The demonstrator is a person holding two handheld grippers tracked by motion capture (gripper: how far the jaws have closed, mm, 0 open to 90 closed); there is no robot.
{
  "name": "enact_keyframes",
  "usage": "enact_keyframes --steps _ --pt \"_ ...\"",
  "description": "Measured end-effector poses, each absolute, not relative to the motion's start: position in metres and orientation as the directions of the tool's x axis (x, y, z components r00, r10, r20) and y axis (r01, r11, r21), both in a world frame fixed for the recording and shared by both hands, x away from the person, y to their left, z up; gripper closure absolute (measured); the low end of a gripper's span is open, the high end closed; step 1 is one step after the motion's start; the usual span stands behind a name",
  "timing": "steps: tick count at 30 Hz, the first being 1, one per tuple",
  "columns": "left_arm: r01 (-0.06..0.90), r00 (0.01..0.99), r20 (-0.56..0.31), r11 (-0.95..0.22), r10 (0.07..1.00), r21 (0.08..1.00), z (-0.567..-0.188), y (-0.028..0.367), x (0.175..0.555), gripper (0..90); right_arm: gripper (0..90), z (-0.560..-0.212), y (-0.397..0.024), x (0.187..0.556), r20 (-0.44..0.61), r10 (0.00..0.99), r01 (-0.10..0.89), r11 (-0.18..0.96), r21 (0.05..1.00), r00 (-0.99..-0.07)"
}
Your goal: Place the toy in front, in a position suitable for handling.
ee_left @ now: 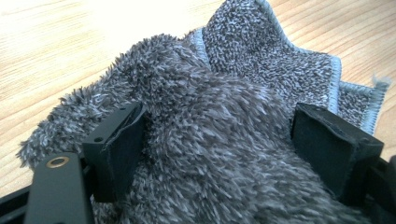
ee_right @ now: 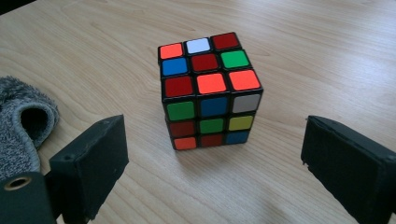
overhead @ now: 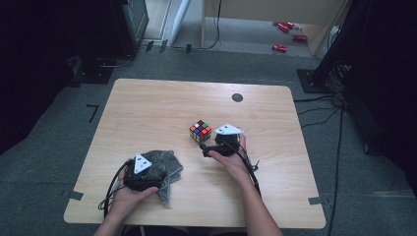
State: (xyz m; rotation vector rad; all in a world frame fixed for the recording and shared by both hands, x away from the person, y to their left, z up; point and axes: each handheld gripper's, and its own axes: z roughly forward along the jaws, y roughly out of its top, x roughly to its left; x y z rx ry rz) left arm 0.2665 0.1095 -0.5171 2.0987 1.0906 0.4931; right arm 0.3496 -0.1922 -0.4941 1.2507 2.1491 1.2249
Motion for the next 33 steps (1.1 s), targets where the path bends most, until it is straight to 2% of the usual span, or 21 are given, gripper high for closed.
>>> enact_keyframes --steps 10,33 --pt "0.549 0.573 0.017 -0.399 0.819 0.735 -0.517 0.109 0.266 18.9 6.2 -0.499 -0.179 0.356 0.088 0.831 0.517 0.254 0.817 -0.549" --pt "0.547 0.575 0.018 -0.401 0.818 0.735 -0.517 0.109 0.266 18.8 14.6 -0.515 -0.162 0.382 0.064 0.846 0.542 0.279 0.793 -0.53"
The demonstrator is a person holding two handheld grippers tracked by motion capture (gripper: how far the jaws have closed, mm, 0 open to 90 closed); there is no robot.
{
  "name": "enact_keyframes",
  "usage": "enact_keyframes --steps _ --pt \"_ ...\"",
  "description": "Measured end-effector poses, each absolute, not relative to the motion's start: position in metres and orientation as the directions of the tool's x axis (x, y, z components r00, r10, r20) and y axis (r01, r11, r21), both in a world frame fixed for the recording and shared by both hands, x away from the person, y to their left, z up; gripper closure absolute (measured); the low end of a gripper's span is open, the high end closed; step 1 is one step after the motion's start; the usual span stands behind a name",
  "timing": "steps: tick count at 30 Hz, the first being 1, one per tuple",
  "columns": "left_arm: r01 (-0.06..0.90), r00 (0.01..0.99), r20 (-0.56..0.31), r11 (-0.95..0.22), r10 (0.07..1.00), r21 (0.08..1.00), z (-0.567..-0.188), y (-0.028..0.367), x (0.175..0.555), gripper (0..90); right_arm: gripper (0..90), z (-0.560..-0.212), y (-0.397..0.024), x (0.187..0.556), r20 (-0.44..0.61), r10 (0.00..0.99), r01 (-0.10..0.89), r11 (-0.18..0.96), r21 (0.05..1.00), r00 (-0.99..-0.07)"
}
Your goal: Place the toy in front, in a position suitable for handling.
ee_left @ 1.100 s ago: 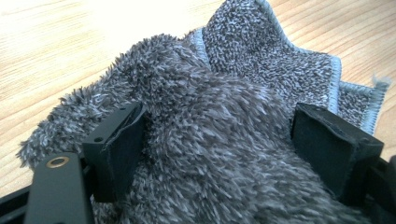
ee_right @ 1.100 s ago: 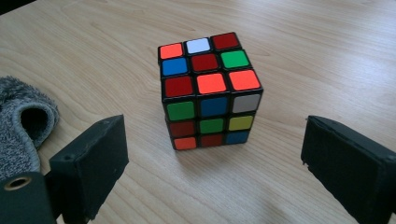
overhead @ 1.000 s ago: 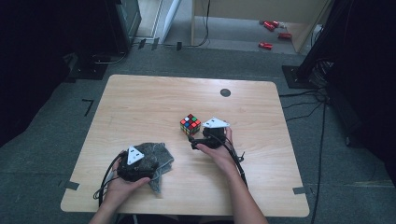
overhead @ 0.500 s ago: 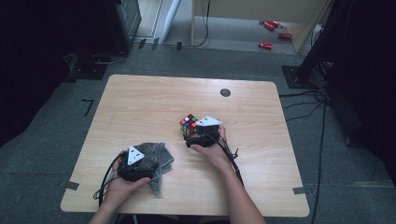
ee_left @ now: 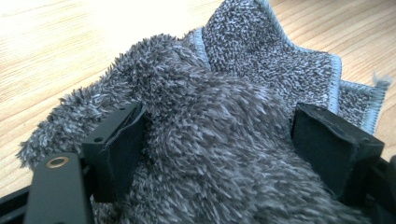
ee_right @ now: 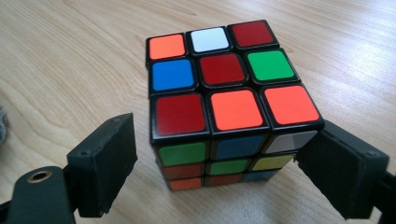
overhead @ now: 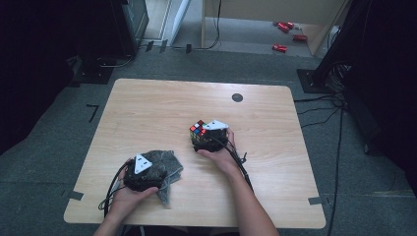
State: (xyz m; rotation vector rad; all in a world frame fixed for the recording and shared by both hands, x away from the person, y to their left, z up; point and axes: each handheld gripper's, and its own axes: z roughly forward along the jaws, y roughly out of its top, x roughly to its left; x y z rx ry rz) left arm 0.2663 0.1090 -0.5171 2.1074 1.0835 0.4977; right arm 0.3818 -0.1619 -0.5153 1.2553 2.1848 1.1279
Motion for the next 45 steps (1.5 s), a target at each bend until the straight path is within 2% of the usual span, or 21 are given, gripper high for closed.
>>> enact_keyframes --steps 15,35,45 --pt "0.545 0.577 0.019 -0.402 0.816 0.736 -0.517 0.109 0.266 18.7 33.7 -0.516 -0.161 0.384 0.059 0.847 0.538 0.28 0.795 -0.528" --pt "0.538 0.57 0.025 -0.396 0.821 0.744 -0.517 0.107 0.265 17.8 34.5 -0.475 -0.197 0.344 0.015 0.861 0.478 0.267 0.837 -0.508" --pt "0.538 0.573 0.023 -0.397 0.819 0.743 -0.517 0.108 0.265 17.7 34.5 -0.48 -0.225 0.313 0.002 0.87 0.488 0.275 0.828 -0.494"
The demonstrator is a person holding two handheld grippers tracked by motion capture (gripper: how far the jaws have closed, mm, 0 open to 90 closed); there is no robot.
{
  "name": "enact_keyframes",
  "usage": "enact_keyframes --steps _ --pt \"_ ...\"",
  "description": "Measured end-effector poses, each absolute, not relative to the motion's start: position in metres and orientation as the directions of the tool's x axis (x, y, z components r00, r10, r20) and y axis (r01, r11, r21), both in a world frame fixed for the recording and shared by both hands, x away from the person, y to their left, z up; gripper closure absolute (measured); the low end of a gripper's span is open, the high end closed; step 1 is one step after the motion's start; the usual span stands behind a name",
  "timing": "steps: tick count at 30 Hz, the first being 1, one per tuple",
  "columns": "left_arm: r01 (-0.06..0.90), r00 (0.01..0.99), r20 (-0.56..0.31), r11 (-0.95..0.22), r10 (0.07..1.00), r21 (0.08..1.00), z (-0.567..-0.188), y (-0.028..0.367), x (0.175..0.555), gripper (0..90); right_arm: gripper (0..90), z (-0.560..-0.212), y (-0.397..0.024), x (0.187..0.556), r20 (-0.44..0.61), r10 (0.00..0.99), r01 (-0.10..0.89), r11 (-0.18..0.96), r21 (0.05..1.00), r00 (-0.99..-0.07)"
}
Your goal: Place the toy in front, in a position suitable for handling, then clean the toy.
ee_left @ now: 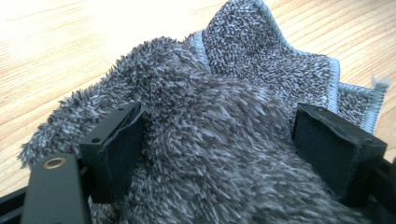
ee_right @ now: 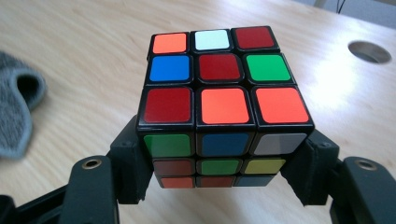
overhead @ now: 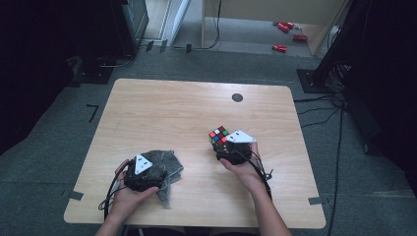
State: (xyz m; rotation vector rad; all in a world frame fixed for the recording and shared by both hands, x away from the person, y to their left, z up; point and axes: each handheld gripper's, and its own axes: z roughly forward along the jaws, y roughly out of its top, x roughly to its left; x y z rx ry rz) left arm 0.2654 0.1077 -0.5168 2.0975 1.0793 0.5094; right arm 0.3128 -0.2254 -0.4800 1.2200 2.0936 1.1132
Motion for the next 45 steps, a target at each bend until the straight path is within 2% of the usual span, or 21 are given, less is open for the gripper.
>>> enact_keyframes --steps 13,25,28,29,30,32,34,36,41,45 --pt "0.538 0.576 0.016 -0.394 0.817 0.745 -0.517 0.108 0.265 17.9 34.5 -0.488 -0.258 0.279 0.033 0.875 0.514 0.253 0.819 -0.484" --pt "0.533 0.579 0.029 -0.404 0.815 0.743 -0.517 0.108 0.264 18.9 34.5 -0.483 -0.263 0.257 0.034 0.867 0.5 0.255 0.828 -0.498" --pt "0.523 0.58 0.045 -0.414 0.813 0.745 -0.517 0.106 0.264 27.7 34.5 -0.483 -0.262 0.255 0.042 0.863 0.5 0.251 0.829 -0.504" --pt "0.515 0.582 0.056 -0.421 0.811 0.747 -0.516 0.106 0.263 33.5 34.5 -0.483 -0.261 0.255 0.044 0.862 0.502 0.252 0.827 -0.505" --pt "0.505 0.584 0.068 -0.429 0.809 0.749 -0.516 0.105 0.263 40.8 34.5 -0.484 -0.26 0.254 0.04 0.861 0.5 0.256 0.827 -0.507" --pt "0.486 0.588 0.077 -0.428 0.805 0.762 -0.514 0.105 0.262 62.2 34.5 -0.484 -0.259 0.253 0.045 0.858 0.5 0.255 0.828 -0.512" --pt "0.479 0.602 0.049 -0.41 0.797 0.776 -0.512 0.106 0.263 74.1 34.5 -0.484 -0.257 0.253 0.045 0.855 0.498 0.257 0.828 -0.516" --pt "0.465 0.632 -0.007 -0.372 0.775 0.803 -0.507 0.106 0.264 78.0 34.5 -0.484 -0.256 0.252 0.043 0.853 0.497 0.261 0.828 -0.52" --pt "0.384 0.675 -0.038 -0.307 0.737 0.871 -0.482 0.097 0.26 79.8 34.5 -0.483 -0.251 0.251 0.04 0.842 0.488 0.272 0.829 -0.537" --pt "0.332 0.739 -0.065 -0.279 0.67 0.901 -0.463 0.08 0.261 79.8 34.5 -0.485 -0.244 0.25 0.047 0.832 0.489 0.278 0.827 -0.553"
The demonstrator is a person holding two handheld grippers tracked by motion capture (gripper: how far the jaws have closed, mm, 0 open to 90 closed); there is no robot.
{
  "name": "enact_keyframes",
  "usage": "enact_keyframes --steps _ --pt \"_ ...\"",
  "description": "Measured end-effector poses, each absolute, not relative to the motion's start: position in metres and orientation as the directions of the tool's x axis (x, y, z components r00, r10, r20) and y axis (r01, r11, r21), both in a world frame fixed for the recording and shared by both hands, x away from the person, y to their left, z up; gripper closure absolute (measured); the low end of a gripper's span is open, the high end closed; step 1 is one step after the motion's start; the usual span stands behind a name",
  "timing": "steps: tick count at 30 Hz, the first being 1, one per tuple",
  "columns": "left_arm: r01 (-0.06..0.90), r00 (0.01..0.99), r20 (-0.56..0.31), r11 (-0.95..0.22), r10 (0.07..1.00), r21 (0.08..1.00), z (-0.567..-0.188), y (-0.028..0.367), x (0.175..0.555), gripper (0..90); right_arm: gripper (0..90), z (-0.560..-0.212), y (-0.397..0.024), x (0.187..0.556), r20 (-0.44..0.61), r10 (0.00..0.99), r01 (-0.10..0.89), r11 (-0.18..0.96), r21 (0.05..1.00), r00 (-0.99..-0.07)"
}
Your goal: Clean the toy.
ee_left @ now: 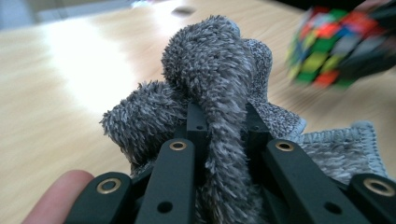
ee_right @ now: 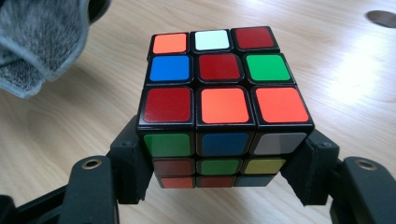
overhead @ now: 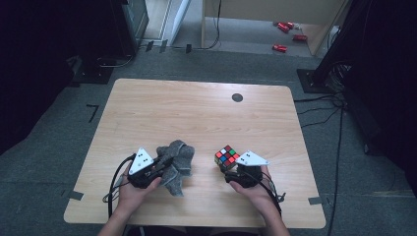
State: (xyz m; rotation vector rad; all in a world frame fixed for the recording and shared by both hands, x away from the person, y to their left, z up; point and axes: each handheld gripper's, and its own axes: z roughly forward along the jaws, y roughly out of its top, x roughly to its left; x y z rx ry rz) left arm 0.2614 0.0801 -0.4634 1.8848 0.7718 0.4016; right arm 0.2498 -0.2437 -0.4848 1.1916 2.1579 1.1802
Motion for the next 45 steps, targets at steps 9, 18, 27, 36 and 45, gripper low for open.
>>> enact_keyframes --steps 9,18,27,36,45 --pt "0.25 0.814 -0.03 -0.304 0.58 0.919 -0.444 0.039 0.261 78.4 34.6 -0.483 -0.208 0.241 0.04 0.795 0.47 0.317 0.823 -0.606" --pt "0.161 0.833 0.127 -0.455 0.539 0.876 -0.447 0.005 0.248 74.9 34.6 -0.487 -0.181 0.235 0.013 0.764 0.446 0.363 0.818 -0.645" --pt "0.234 0.785 0.111 -0.457 0.61 0.858 -0.453 0.017 0.261 75.2 34.7 -0.489 -0.181 0.234 -0.007 0.763 0.435 0.376 0.818 -0.646" --pt "0.162 0.834 0.135 -0.472 0.535 0.867 -0.449 -0.005 0.242 70.4 34.7 -0.489 -0.185 0.238 0.018 0.779 0.456 0.347 0.82 -0.627" --pt "0.298 0.786 0.02 -0.408 0.618 0.863 -0.45 0.014 0.26 70.7 34.7 -0.489 -0.183 0.237 0.009 0.769 0.447 0.362 0.818 -0.639"
